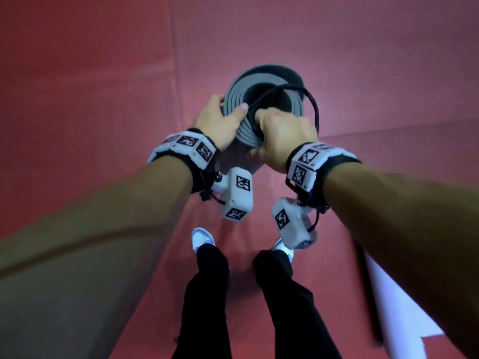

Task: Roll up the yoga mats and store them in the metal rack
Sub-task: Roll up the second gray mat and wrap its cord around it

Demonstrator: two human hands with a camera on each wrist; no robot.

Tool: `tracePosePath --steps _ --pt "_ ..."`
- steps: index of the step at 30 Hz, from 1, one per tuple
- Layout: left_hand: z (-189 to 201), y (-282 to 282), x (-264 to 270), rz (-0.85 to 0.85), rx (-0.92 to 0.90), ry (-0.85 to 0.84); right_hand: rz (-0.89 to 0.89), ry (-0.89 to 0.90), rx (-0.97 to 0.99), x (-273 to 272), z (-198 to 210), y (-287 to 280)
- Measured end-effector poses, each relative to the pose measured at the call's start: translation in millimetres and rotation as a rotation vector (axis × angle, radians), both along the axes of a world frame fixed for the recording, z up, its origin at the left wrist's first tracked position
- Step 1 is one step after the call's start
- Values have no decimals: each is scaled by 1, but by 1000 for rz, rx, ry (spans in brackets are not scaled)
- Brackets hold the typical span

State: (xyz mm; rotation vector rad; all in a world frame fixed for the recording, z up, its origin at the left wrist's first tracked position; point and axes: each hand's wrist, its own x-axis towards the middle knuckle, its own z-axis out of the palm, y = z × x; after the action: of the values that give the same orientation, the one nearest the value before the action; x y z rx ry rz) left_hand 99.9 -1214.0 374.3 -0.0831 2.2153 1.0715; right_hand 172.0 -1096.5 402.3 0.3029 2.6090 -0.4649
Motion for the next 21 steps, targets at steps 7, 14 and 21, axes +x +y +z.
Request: tracePosePath --steps 7,14,21 --pt "-6 27 47 -218 -43 5 37 -19 94 59 4 26" --pt "-12 76 55 -322 -196 107 -182 84 -128 67 4 56" --pt "-12 113 71 -209 -154 -88 -786 533 -124 54 32 140"
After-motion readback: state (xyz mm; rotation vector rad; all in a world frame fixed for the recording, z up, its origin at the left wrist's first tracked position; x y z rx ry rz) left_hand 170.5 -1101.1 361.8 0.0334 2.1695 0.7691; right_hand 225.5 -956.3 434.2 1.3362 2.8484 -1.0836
